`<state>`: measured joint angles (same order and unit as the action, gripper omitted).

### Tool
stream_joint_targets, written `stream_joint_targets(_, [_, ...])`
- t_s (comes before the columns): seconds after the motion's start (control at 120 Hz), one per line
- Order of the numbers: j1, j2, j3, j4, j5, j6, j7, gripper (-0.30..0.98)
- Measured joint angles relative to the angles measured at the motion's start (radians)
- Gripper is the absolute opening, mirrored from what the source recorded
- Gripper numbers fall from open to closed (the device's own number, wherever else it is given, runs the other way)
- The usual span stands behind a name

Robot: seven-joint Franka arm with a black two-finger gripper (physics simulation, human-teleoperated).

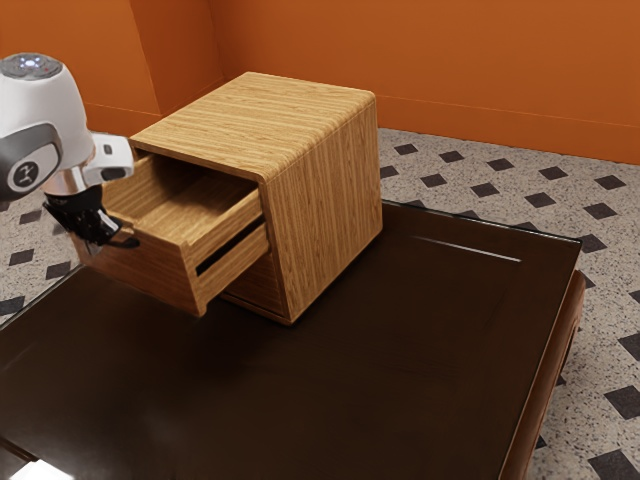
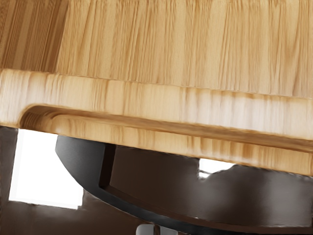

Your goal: Push the drawer handle with one arm to close the drawer

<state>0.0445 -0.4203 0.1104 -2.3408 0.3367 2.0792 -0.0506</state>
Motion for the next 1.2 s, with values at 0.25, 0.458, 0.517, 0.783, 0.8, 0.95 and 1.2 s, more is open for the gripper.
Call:
stream_joint_targets(0.25, [-0.036,0.002,-0.004,0.007,0.012,0.073,-0.005,-0.10])
stream_joint_targets(0.458, [-0.037,0.038,-0.004,0.015,0.023,0.131,-0.008,-0.10])
stream_joint_targets(0.517, [-0.036,0.049,-0.003,0.022,0.027,0.149,-0.009,-0.10])
stream_joint_targets(0.783, [-0.034,0.097,-0.002,0.050,0.035,0.238,-0.012,-0.10])
stream_joint_targets(0.8, [-0.034,0.101,-0.002,0.053,0.035,0.243,-0.012,-0.10])
stream_joint_targets(0.95, [-0.033,0.140,-0.001,0.073,0.036,0.272,-0.013,-0.10])
stream_joint_targets(1.2, [-0.036,0.200,-0.002,0.116,0.036,0.315,-0.013,-0.10])
